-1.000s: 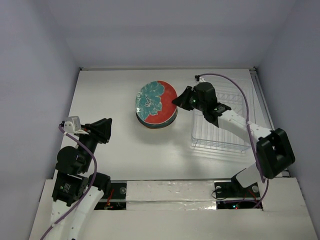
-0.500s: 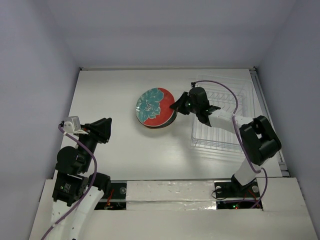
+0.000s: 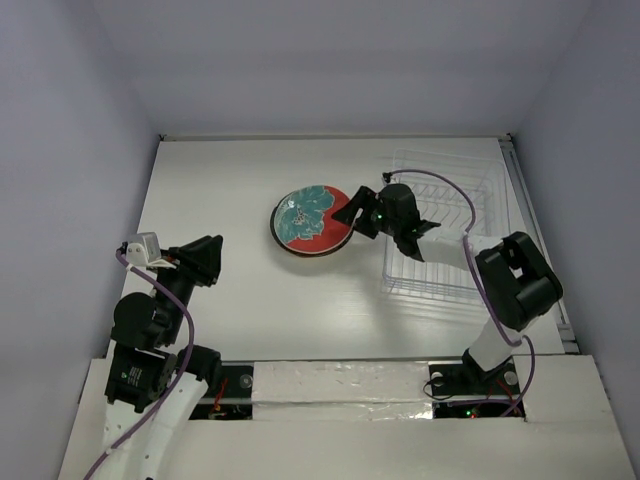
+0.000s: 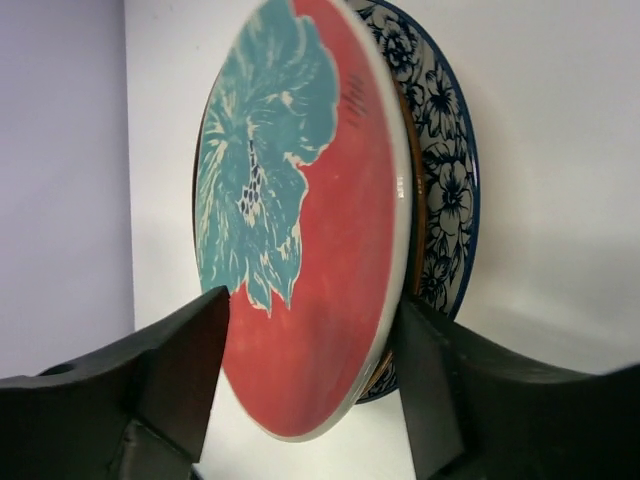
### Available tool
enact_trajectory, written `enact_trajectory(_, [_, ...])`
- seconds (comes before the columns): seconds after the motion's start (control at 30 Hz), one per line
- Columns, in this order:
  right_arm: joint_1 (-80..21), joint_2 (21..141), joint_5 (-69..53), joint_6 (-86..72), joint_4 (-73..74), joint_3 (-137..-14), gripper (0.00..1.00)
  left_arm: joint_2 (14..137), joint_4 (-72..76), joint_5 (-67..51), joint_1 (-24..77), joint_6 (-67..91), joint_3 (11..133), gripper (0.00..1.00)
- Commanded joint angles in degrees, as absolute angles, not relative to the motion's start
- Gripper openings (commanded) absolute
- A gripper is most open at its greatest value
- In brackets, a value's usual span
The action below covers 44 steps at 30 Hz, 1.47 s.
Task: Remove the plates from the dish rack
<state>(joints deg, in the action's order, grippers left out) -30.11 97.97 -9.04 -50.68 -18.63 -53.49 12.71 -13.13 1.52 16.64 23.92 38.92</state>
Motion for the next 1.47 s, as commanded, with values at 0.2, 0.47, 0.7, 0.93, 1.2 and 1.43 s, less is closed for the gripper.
enact_trajectory(0.2, [-31.9, 92.91, 3.5, -40.26, -7.22, -57.39, 0.87, 13.01, -10.37, 0.7, 16.26, 23.73, 38.58, 0.27])
enact_trajectory(0.47, [-32.95, 85.01, 8.35, -35.51, -1.49, -56.87, 0.92, 13.27, -10.37, 0.7, 15.73, 23.64, 38.67, 0.34])
enact_trajectory(0.7, [-32.96, 67.35, 3.0, -30.15, 1.56, -56.95, 0.22, 13.54, -10.02, 0.26, 15.73, 23.47, 38.67, 0.6])
enact_trajectory(0.93, [-32.96, 44.59, 7.09, -25.94, 6.5, -56.17, 0.02, 13.27, -10.02, 0.53, 15.73, 23.29, 39.29, 0.81])
enact_trajectory(1.2, [-32.96, 20.67, 34.07, -27.51, 14.41, -52.57, 1.0, 16.43, -7.38, 0.27, 15.73, 22.68, 45.16, 0.85])
enact_trajectory(1.43, [-32.96, 15.73, 36.48, -29.53, 14.5, -47.11, 1.0, 18.46, -5.8, -1.84, 15.73, 23.55, 45.09, 0.85])
